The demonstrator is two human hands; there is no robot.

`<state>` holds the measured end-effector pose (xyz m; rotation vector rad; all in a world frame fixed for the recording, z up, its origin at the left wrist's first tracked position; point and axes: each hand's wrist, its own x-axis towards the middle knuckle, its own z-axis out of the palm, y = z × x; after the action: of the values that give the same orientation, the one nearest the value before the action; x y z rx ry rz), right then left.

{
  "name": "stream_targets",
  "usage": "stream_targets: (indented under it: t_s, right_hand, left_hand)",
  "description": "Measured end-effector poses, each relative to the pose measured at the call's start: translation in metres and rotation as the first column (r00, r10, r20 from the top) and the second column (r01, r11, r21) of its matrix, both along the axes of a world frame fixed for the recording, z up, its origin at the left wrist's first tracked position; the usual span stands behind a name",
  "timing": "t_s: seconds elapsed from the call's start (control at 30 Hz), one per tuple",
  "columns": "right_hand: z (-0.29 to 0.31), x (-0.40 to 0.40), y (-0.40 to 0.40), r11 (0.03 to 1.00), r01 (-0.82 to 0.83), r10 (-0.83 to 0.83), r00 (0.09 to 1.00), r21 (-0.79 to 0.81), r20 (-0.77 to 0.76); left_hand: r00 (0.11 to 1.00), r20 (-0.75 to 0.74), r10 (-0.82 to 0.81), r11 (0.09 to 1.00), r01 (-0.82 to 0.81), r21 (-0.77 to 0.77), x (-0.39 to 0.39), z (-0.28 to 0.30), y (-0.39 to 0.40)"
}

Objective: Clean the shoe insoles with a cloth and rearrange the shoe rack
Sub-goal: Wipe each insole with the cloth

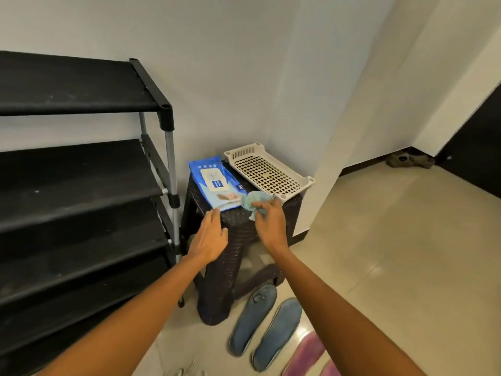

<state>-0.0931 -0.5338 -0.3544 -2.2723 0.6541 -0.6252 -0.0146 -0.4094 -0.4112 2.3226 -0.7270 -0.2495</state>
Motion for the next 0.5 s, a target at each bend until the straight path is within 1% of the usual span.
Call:
stream_targets:
  t_s: [0.07,0.13,0.17,0.23,0.3,0.33,0.4,0.47,0.5]
  right_hand:
    - [-0.011,0.012,-0.009,0.980,-0.148,0.130,0.982,-0.135,-0.138]
    - [-0.023,0.021,-0.016,0.929,-0.293,0.228,0.933,-0.225,-0.277]
    - [-0.027,0.025,-0.018,0.910,-0.336,0.253,0.914,-0.242,-0.318]
    - [-0.032,0.033,-0.021,0.897,-0.360,0.265,0.901,-0.254,-0.344]
    - [-0.034,0.040,-0.026,0.883,-0.372,0.248,0.888,-0.286,-0.387]
    - [-0.035,0.042,-0.028,0.866,-0.394,0.238,0.868,-0.310,-0.437]
    - [-0.035,0.047,-0.029,0.837,-0.450,0.234,0.809,-0.312,-0.539]
    - [-0.034,0.052,-0.028,0.818,-0.494,0.256,0.772,-0.295,-0.581]
    - [-0.033,0.054,-0.026,0.813,-0.510,0.277,0.764,-0.283,-0.582]
  left_hand:
    - [0.991,0.107,-0.086,0.992,0.075,0.102,0.008,-0.006,-0.008]
    - [0.977,0.188,-0.103,0.975,0.062,0.212,0.022,-0.009,-0.017]
    - [0.971,0.221,-0.093,0.966,0.034,0.254,0.029,-0.008,-0.021]
    - [0.965,0.252,-0.076,0.949,-0.008,0.315,0.045,-0.005,-0.027]
    - [0.964,0.251,-0.089,0.934,-0.006,0.356,0.055,-0.002,-0.029]
    - [0.962,0.255,-0.102,0.933,0.004,0.360,0.057,-0.001,-0.029]
    - [0.951,0.293,-0.101,0.957,0.013,0.288,0.056,0.001,-0.027]
    - [0.906,0.408,-0.112,0.983,0.040,0.180,0.049,0.003,-0.024]
    - [0.866,0.472,-0.165,0.980,0.091,0.175,0.046,0.004,-0.022]
